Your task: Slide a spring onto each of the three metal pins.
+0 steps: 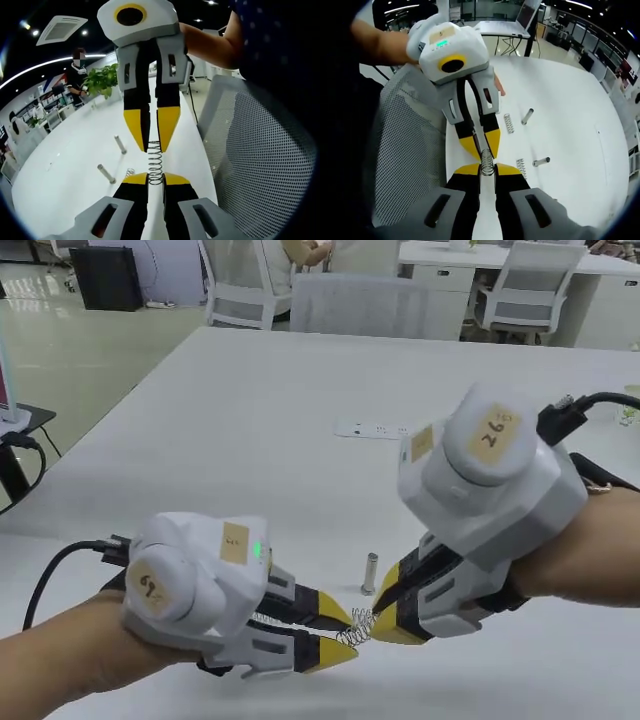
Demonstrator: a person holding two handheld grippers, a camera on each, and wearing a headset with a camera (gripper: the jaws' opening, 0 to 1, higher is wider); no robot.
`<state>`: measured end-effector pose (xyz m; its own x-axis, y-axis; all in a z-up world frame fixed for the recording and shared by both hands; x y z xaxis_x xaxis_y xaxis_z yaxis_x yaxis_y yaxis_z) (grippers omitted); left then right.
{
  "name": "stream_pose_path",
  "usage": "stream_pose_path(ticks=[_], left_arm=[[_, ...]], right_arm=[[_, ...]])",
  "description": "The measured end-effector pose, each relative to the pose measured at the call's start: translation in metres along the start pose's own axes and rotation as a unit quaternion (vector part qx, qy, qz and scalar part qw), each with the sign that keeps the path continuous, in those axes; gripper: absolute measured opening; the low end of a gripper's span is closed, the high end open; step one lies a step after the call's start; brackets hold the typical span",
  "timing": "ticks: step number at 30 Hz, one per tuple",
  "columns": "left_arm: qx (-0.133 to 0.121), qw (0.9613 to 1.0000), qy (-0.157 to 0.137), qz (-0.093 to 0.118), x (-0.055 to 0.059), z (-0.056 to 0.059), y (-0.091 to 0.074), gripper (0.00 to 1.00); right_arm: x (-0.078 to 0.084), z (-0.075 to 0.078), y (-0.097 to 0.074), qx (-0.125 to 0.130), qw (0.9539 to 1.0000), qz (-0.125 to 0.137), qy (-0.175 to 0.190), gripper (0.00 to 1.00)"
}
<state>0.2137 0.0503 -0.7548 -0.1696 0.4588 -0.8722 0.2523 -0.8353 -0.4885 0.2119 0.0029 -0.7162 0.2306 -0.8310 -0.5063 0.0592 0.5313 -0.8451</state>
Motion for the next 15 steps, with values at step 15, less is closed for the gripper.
stream_pose_path(ticks=[15], left_arm=[[-0.002, 0.9999, -0.009, 0.013, -0.0031, -0.0014, 0.0000, 0.02]], right_arm=[[-0.0004, 0.0015, -0.0005, 0.006, 0.9998, 0.021, 0.001, 0.09]])
Point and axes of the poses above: the centre of the closed fingertips' face, and the gripper's own axes: y roughly forward along the fingers, z roughly to its right, x roughly out of its underside, the point moved 4 cm from there along -y, roughly backward along the fingers, and after that the axes turned 15 degrees about -y, right-handed, at the moved point
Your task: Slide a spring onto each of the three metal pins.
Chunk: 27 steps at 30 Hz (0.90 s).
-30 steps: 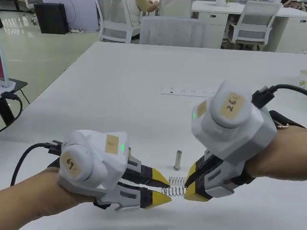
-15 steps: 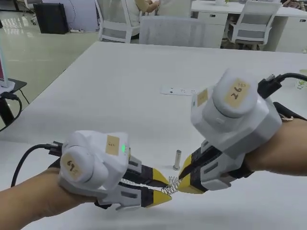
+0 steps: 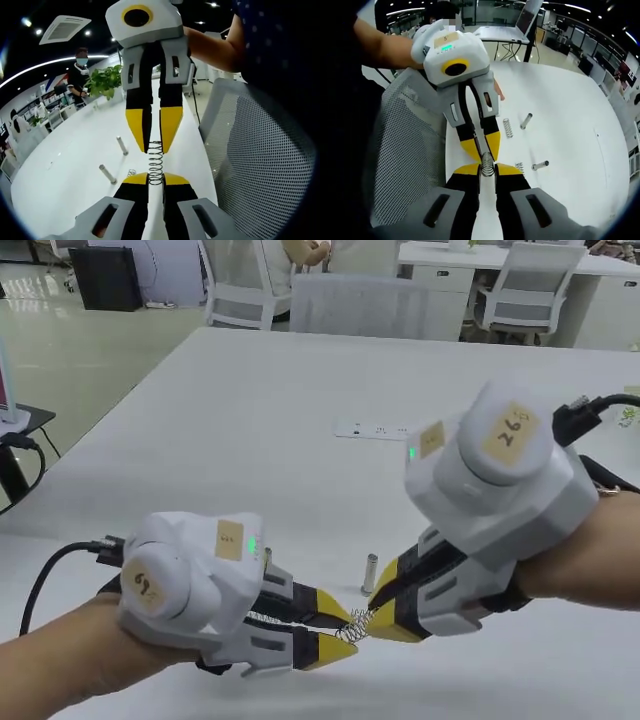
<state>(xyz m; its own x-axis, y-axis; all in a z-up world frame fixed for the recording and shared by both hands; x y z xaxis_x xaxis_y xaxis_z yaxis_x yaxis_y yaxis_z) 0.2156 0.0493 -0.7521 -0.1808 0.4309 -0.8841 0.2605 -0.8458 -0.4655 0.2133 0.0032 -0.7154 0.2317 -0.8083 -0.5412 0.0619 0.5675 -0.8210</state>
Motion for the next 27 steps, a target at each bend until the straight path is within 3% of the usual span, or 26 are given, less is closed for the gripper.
stream_pose_path(ticks=[3, 19, 27], left_arm=[[-0.002, 1.0000, 0.001, 0.004, -0.002, -0.001, 0.000, 0.02], [0.001, 0.9993, -0.003, 0.036, -0.016, 0.002, -0.004, 0.02], [0.002, 0.9989, -0.007, 0.045, -0.018, 0.002, -0.005, 0.02]], right_arm=[[0.000, 0.000, 0.002, 0.000, 1.0000, 0.005, 0.001, 0.12], [-0.002, 0.001, 0.004, 0.004, 0.9998, 0.018, 0.008, 0.09], [-0.003, 0.002, 0.002, 0.007, 0.9997, 0.022, 0.012, 0.09]])
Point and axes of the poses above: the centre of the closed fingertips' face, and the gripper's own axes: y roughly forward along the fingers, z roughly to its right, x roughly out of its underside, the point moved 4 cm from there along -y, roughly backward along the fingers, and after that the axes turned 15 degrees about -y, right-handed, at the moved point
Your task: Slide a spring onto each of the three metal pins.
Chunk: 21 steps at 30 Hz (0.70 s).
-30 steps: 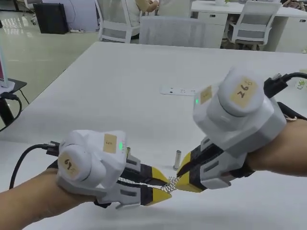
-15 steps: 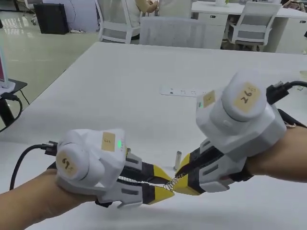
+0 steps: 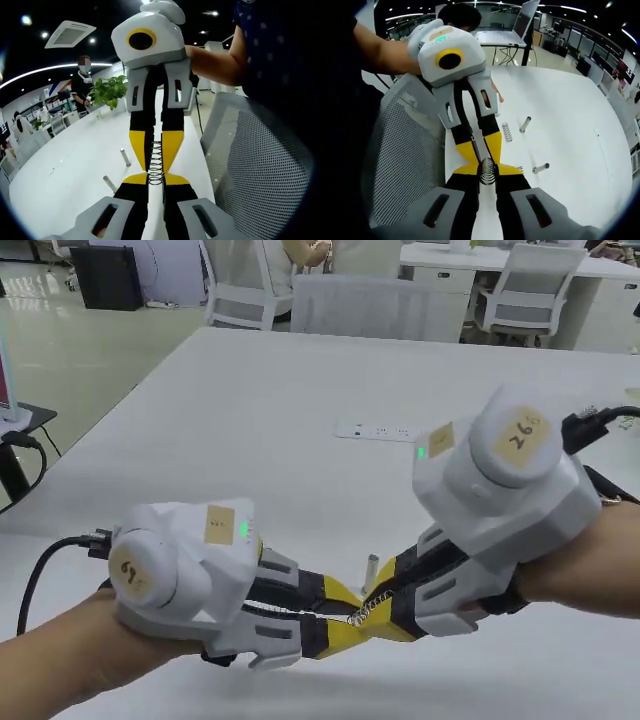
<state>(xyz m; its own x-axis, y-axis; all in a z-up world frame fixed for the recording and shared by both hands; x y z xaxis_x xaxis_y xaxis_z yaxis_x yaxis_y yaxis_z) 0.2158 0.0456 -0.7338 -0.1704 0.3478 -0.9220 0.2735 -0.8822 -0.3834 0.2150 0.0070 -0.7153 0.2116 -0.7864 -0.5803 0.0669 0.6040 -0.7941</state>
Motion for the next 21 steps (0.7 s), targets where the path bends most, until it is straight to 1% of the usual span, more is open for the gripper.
stream_pose_path(ticks=[7, 10, 11, 12, 16, 21], left_arm=[[-0.001, 1.0000, -0.001, -0.001, 0.001, -0.001, 0.000, 0.03], [-0.004, 1.0000, -0.005, -0.002, 0.002, -0.002, 0.000, 0.09], [-0.005, 1.0000, -0.007, -0.002, 0.003, -0.003, -0.001, 0.09], [-0.005, 0.9999, -0.009, -0.002, 0.003, -0.004, -0.001, 0.09], [-0.010, 0.9997, -0.023, -0.001, 0.007, -0.008, -0.004, 0.14], [-0.016, 0.9993, -0.035, -0.002, 0.011, -0.011, -0.007, 0.18]], right_arm=[[0.001, 0.001, 0.001, -0.004, 1.0000, -0.007, 0.003, 0.09], [0.001, 0.002, 0.000, -0.003, 0.9999, -0.009, 0.001, 0.09], [0.001, 0.002, 0.000, -0.004, 0.9999, -0.010, 0.002, 0.09], [0.001, 0.002, 0.000, -0.005, 0.9999, -0.012, 0.002, 0.09], [0.005, 0.004, 0.000, -0.007, 0.9998, -0.019, 0.003, 0.09], [0.013, 0.007, -0.001, -0.006, 0.9995, -0.030, 0.005, 0.09]])
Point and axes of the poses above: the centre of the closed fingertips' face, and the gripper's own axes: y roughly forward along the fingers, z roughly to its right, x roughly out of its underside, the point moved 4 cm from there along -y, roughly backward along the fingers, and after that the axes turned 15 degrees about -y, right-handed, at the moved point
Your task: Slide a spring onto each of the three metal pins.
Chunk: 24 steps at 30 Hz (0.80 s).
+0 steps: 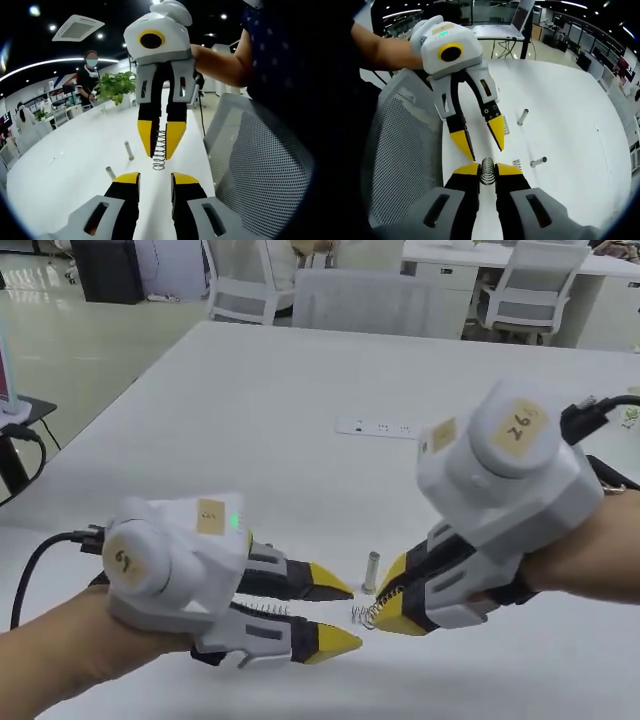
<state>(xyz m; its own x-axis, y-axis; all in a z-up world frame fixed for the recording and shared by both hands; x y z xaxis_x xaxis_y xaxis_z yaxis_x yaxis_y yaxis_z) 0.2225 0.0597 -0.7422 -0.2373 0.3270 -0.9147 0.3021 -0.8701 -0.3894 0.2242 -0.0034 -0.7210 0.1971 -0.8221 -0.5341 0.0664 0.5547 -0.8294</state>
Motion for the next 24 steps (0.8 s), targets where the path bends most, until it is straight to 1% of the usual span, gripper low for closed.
stream_pose_path(ticks=[5, 11, 16, 24], left_arm=[[-0.006, 1.0000, -0.007, 0.001, 0.003, -0.004, -0.005, 0.20], [-0.020, 0.9996, -0.018, 0.003, 0.009, -0.009, -0.015, 0.23], [-0.036, 0.9988, -0.032, 0.011, 0.015, -0.013, -0.023, 0.26], [-0.061, 0.9962, -0.057, 0.024, 0.025, -0.020, -0.033, 0.31]], right_arm=[[0.010, 0.003, -0.002, 0.001, 0.9999, -0.012, 0.006, 0.09], [0.022, 0.008, -0.008, 0.006, 0.9996, -0.022, 0.018, 0.09], [0.034, 0.013, -0.014, 0.013, 0.9990, -0.034, 0.026, 0.09], [0.044, 0.019, -0.022, 0.020, 0.9981, -0.043, 0.038, 0.09]])
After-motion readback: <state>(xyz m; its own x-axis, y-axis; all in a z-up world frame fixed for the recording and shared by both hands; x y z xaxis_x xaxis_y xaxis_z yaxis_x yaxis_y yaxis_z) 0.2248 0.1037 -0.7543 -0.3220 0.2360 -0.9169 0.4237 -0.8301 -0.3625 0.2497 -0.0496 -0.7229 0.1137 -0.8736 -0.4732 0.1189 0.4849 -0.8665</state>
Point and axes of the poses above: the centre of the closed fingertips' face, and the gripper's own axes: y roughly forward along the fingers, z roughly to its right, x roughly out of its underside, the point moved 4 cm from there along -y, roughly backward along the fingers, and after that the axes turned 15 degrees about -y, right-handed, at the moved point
